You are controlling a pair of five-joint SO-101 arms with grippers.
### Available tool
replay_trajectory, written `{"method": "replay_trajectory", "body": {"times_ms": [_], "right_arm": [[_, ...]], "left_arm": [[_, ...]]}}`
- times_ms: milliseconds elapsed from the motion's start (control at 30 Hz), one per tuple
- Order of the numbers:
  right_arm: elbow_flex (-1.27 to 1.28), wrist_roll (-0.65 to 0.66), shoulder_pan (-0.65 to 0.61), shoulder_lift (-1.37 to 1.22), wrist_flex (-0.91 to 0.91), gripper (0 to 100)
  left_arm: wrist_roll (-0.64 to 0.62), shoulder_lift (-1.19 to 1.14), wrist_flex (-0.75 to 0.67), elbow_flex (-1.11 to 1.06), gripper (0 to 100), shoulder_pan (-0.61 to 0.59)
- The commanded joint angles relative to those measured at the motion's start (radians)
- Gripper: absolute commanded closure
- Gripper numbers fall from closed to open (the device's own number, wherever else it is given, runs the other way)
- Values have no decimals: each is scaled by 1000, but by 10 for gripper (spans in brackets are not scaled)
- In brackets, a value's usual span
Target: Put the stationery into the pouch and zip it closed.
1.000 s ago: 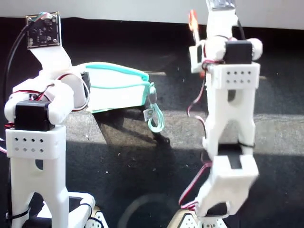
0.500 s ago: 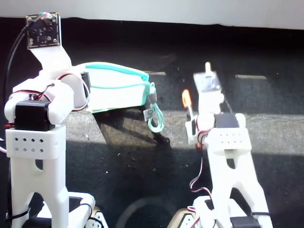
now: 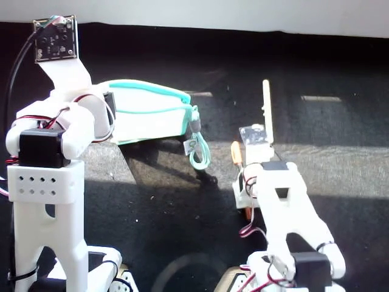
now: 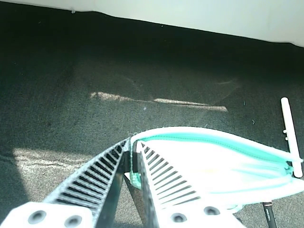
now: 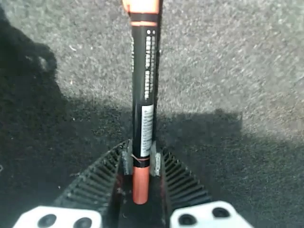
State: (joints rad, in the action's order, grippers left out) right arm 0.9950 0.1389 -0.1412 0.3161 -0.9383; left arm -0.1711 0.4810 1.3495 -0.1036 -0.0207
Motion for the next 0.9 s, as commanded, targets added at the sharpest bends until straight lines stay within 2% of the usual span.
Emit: {"method": "replay_trajectory", "body": {"times_ms": [0,67,367,567,733,867], "right_arm": [[-42,11,-4,-59,-58,853],[-87,11,-4,-71,-110,799],[-526,3,-4,-82,-389,807],[-625,2,-42,-127,-283,807],[-651,-110,-58,-294,-199,807],[-756,-130,-59,-438,-191,807]], "left_arm": [[3,-12,5,2,991,22],[3,-12,3,2,991,22],[3,-12,3,2,991,21],[3,-12,-2,-4,991,21],[3,-12,-2,-4,991,21],[5,-12,2,-5,991,21]]}}
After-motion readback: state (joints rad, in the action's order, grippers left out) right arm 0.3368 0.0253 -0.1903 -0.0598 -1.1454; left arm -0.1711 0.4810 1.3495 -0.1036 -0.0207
